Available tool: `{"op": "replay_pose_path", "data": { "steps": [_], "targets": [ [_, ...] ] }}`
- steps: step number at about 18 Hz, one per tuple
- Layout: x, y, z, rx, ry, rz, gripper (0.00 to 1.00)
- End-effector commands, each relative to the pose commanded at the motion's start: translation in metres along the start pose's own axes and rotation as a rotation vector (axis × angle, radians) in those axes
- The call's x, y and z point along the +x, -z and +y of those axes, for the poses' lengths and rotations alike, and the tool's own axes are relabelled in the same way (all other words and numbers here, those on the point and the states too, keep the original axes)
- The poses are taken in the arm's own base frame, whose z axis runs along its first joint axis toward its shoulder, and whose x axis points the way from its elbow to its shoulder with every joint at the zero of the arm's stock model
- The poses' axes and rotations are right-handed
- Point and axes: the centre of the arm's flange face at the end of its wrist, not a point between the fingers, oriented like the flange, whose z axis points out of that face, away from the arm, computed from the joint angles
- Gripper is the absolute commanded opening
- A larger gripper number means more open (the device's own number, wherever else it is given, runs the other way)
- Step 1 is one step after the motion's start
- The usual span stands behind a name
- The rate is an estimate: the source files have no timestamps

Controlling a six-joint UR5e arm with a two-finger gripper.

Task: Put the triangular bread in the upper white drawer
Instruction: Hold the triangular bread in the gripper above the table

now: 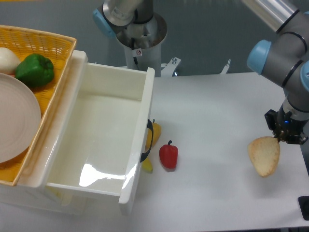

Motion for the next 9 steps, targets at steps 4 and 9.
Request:
{"op": "replay_pose_path", "data": {
  "steps": [4, 9],
  "targets": [
    [0.0, 0.0007, -0.0029, -0.004, 0.0, -0.001, 0.07],
    [-0.0002, 0.0022, -0.0075, -0.004, 0.005, -0.004, 0.07]
  ]
}}
